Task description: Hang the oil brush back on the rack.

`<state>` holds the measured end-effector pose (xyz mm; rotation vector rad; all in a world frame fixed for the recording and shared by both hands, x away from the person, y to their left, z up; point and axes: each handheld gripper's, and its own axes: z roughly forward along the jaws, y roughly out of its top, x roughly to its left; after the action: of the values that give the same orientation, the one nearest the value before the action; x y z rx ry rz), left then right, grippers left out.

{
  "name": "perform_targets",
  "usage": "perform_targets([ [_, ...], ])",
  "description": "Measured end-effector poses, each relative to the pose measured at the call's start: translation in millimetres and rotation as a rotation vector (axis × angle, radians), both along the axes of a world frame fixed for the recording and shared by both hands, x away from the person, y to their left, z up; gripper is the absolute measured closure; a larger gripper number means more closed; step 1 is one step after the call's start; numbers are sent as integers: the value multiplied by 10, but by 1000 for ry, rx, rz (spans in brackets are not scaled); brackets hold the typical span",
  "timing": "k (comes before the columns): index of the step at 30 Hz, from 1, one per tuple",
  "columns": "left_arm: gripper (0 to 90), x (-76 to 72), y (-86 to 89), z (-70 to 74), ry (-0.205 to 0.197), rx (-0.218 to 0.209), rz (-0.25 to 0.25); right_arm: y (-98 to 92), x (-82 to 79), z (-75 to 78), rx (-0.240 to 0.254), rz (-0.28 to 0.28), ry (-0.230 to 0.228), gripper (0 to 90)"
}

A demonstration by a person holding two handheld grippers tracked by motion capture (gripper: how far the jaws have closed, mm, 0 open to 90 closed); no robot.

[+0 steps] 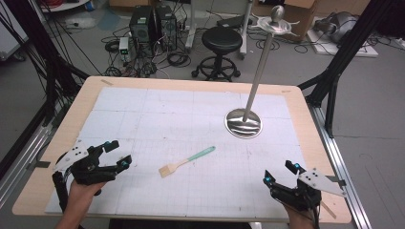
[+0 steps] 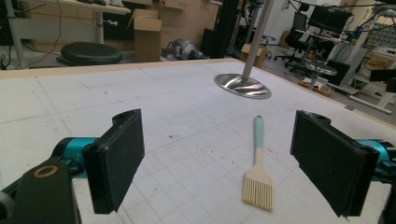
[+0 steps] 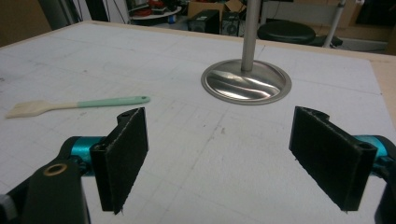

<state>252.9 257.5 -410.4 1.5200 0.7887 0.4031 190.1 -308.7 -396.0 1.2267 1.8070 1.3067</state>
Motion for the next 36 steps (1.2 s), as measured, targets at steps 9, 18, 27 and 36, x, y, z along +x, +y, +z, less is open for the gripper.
perform_targets([
  [9,184,-11,-189,56,-3,10,-27,-13,-19,5,5,-12,1,184],
  [18,192,153,-703,67,68,97,-95,-38,-28,0,14,-17,13,187],
  [27,285,470,-1270,21,172,235,-193,-75,0,1,14,-27,12,187],
  [36,392,711,-1655,-131,264,402,-283,-81,2,4,23,-21,20,188],
])
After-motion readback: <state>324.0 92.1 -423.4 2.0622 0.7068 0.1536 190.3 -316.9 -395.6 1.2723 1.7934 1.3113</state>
